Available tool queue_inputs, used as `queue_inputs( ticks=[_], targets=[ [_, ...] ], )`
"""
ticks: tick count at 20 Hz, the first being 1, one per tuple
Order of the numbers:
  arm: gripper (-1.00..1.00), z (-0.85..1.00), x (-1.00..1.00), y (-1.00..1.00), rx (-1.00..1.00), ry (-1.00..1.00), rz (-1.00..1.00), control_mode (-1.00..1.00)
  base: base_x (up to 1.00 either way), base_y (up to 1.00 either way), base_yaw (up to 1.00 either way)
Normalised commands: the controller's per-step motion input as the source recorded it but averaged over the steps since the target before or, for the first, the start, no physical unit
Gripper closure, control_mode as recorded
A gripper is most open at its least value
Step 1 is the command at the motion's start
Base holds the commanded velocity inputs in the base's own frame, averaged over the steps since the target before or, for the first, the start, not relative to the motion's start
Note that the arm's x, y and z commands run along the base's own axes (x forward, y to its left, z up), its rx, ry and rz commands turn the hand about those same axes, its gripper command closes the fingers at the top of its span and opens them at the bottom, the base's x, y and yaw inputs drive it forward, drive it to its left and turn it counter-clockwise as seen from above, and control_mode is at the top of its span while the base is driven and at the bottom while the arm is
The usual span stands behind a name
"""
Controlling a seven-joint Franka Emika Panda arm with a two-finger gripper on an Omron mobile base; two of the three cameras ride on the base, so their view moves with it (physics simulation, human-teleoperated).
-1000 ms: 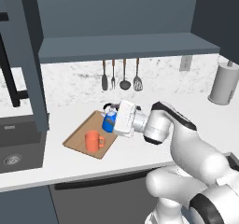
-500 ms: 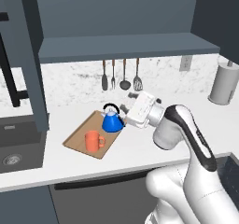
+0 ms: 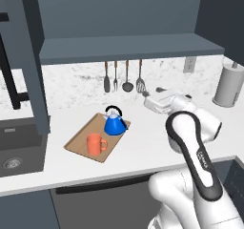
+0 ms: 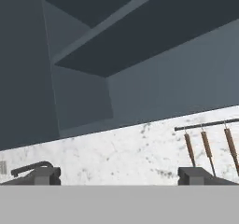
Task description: Pick the kettle from the counter and place it on the tray. Then pick the mug from the cabinet and place it on the tray. Then close the cabinet doors.
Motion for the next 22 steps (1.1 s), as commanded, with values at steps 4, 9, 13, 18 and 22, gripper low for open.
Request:
queue_inputs(
  ticks=[4, 9, 13, 18, 22],
  targets=[
    [-1.0, 0.35, -0.1, -0.93, 0.0, 0.32, -0.17, -1.0, 0.0, 0.0, 0.0],
    [-1.0, -0.01, -0.23, -0.96, 0.04, 0.15, -0.16, -1.0, 0.0, 0.0, 0.0],
    [-1.0, -0.27, -0.49, -0.89, 0.08, -0.23, -0.13, -1.0, 0.0, 0.0, 0.0],
    [-1.0, -0.33, -0.23, -0.55, 0.0, -0.44, -0.05, -1.0, 0.0, 0.0, 0.0],
    [-1.0, -0.55, 0.0, -0.12, -0.04, -0.4, 0.0, -1.0, 0.0, 0.0, 0.0]
  ],
)
